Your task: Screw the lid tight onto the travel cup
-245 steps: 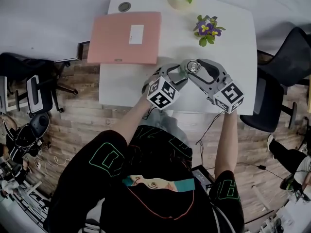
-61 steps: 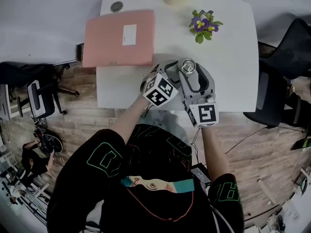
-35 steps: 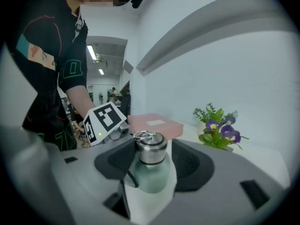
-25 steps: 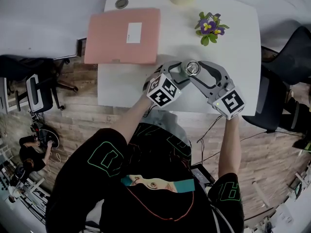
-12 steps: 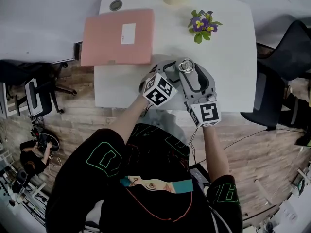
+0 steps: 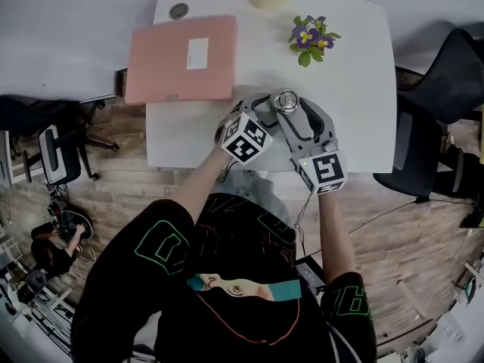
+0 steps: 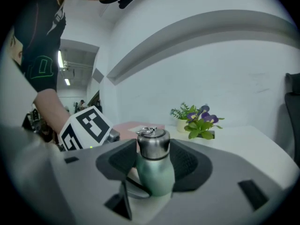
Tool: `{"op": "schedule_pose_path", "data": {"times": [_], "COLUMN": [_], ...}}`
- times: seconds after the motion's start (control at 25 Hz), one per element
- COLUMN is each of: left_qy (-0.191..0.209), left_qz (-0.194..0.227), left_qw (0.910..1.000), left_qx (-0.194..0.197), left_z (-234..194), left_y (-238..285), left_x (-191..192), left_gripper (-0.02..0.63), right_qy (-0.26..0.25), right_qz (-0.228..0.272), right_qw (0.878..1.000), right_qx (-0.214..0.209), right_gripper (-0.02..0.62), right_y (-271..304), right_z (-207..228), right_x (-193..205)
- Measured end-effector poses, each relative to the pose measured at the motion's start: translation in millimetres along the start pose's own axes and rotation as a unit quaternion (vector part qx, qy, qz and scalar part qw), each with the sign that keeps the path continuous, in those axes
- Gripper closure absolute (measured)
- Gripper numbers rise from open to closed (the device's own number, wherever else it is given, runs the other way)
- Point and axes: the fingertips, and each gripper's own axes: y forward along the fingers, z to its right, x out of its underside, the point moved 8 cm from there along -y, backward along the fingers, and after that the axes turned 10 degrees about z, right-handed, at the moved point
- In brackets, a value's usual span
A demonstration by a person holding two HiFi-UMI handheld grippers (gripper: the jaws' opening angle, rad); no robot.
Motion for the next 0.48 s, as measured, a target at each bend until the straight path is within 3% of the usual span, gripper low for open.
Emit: {"op": "schedule_pose_path", "data": {"times": [0.24,0.48], "left_qy": [-0.001,0.002], "left_qz": [-0.002,-0.002], "left_qw": [1.0000,1.0000], "left_qx": [0.002,0.003], "left_z": [-0.5,0.3], "left_y": [0.5,0.3], "left_x": [-0.2,-0.6], "left_gripper": [0.288,0.288], "right_qy": [-0.029,-0.046], "right_qz": [-0.034,-0.064], "right_qw": [0.995,0.983], "right_qx": [-0.087,-0.168], "right_gripper": [0.363,0.359], "right_y": [-0.5,7.0], "right_z": [11.0,22.3], "right_x": [-7.6,-17.6]}}
